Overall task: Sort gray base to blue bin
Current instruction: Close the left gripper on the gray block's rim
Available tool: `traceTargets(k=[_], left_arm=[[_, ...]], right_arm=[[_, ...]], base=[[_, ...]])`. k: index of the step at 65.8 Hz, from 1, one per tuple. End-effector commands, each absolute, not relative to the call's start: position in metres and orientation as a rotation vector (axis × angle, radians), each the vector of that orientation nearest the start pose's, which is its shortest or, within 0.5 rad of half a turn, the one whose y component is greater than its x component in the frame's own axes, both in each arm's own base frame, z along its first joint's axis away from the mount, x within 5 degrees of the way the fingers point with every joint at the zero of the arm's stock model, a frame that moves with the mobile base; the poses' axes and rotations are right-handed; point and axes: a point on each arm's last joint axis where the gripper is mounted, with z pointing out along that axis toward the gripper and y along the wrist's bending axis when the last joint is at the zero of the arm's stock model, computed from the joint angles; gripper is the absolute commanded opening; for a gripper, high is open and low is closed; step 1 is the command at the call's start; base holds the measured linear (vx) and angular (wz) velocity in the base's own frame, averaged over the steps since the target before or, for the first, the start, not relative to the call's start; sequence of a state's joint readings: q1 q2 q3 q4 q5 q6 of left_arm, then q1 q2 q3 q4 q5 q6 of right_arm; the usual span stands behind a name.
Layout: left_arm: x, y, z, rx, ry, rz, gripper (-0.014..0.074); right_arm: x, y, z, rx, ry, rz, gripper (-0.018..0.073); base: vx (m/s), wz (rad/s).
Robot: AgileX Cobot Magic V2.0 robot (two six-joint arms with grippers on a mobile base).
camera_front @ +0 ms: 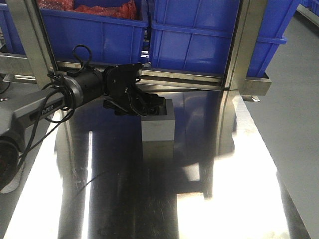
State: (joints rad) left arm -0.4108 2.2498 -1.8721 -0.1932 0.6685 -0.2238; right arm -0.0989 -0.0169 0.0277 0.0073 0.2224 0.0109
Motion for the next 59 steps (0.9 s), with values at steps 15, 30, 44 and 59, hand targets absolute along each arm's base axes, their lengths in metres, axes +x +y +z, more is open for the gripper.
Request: traceTargets(k=[15, 30, 44, 59], left_arm=[[0.458, -0.212, 0.229, 0.104, 2.49, -0.481, 0.0107], [0.459, -0.212, 0.23, 0.107, 2.471, -0.482, -0.0008], [0.457, -0.212, 0.271, 0.106, 2.302, -0.52, -0.0008], [0.437, -0.201, 0.345, 0.175, 2.067, -0.464, -0.0008]], right_arm=[[0.057, -0.006, 0.19, 0.084, 1.659, -0.076, -0.0005], [0.057, -0.006, 0.19, 0.084, 1.659, -0.076, -0.0005], [0.057, -0.006, 0.19, 0.084, 1.659, -0.076, -0.0005], [0.057, -0.006, 0.19, 0.084, 1.659, -0.076, -0.0005]], base=[[0.0, 0.0], [0.0, 0.0], [0.0, 0.0], [0.0, 0.0]])
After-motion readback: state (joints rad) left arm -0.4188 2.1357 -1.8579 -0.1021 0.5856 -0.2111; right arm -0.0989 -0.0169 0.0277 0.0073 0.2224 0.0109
